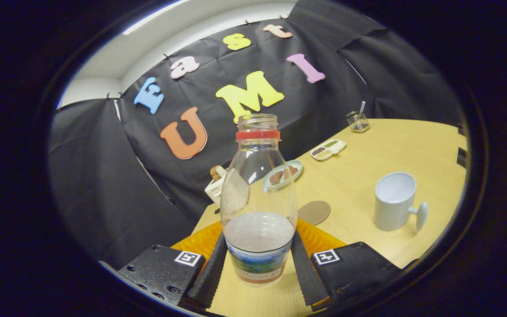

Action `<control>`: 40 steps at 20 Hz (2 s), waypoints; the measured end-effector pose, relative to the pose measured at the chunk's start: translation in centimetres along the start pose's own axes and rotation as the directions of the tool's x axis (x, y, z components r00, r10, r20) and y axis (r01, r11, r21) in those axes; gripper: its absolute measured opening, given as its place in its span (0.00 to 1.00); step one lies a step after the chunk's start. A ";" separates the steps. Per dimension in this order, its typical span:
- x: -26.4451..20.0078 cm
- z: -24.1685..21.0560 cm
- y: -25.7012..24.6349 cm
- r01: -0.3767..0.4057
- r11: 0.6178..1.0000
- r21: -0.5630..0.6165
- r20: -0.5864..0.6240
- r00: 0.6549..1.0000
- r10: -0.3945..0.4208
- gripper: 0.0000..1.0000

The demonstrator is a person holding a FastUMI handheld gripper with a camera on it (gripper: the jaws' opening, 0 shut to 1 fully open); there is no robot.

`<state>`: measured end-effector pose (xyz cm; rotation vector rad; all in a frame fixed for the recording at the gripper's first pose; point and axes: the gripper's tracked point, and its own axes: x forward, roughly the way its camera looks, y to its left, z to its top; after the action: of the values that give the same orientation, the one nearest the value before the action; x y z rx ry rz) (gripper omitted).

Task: Take the bottle from table, then pour the juice into the cup, finally place the bottle on the coaster

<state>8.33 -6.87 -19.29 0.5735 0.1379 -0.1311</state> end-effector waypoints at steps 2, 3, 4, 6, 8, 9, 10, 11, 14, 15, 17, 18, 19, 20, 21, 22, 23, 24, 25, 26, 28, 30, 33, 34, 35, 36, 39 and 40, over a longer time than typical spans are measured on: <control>0.2 0.2 0.3 -0.016 0.998 0.057 -0.010 1.000 0.017 0.78; 0.3 0.5 0.3 -0.022 0.996 0.089 -0.010 1.000 0.023 0.78; 0.3 0.8 0.2 -0.026 0.992 0.127 -0.008 1.000 0.028 0.78; 0.4 1.4 0.0 -0.036 0.979 0.201 -0.001 0.999 0.038 0.77; 0.5 2.1 -0.3 -0.050 0.960 0.277 0.008 0.999 0.050 0.77; 0.6 2.3 -0.6 -0.059 0.945 0.322 0.012 0.998 0.058 0.77; 0.6 2.4 -0.9 -0.069 0.926 0.372 0.016 0.998 0.068 0.77; 0.8 2.5 -1.3 -0.073 0.904 0.422 0.020 0.997 0.071 0.77; 1.5 2.0 -2.4 -0.064 0.841 0.537 0.009 0.997 0.071 0.77; 1.6 2.3 -2.6 -0.071 0.819 0.570 0.016 0.997 0.075 0.77; 1.8 2.9 -2.8 -0.086 0.776 0.625 0.032 0.996 0.085 0.77; 1.8 3.3 -3.0 -0.097 0.757 0.646 0.044 0.995 0.090 0.77; 1.9 3.4 -3.0 -0.102 0.739 0.666 0.046 0.994 0.095 0.77; 1.9 3.3 -2.9 -0.106 0.721 0.685 0.047 0.994 0.101 0.77; 1.9 3.4 -2.9 -0.110 0.706 0.699 0.049 0.993 0.107 0.77; 1.9 3.4 -3.0 -0.112 0.695 0.711 0.048 0.993 0.110 0.77; 2.1 3.5 -3.3 -0.111 0.684 0.721 0.049 0.993 0.110 0.77; 2.3 3.4 -3.4 -0.111 0.672 0.732 0.049 0.993 0.111 0.77; 2.4 3.5 -3.5 -0.116 0.656 0.746 0.053 0.992 0.115 0.77; 2.4 3.9 -3.5 -0.123 0.638 0.761 0.059 0.991 0.121 0.77; 2.4 4.2 -3.8 -0.132 0.596 0.792 0.070 0.990 0.126 0.77; 2.3 4.4 -4.0 -0.144 0.548 0.824 0.086 0.988 0.130 0.77; 2.3 3.8 -5.0 -0.126 0.509 0.852 0.075 0.990 0.121 0.77; 2.3 3.7 -5.3 -0.118 0.499 0.859 0.071 0.991 0.112 0.77; 2.1 3.8 -5.5 -0.116 0.485 0.867 0.073 0.992 0.108 0.77; 2.0 3.9 -5.5 -0.122 0.472 0.873 0.078 0.991 0.112 0.77; 2.1 4.5 -5.9 -0.140 0.440 0.887 0.104 0.989 0.107 0.77; 2.3 4.6 -6.1 -0.143 0.433 0.890 0.109 0.989 0.104 0.77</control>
<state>10.04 -14.65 -19.12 1.6851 -0.0339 -0.0588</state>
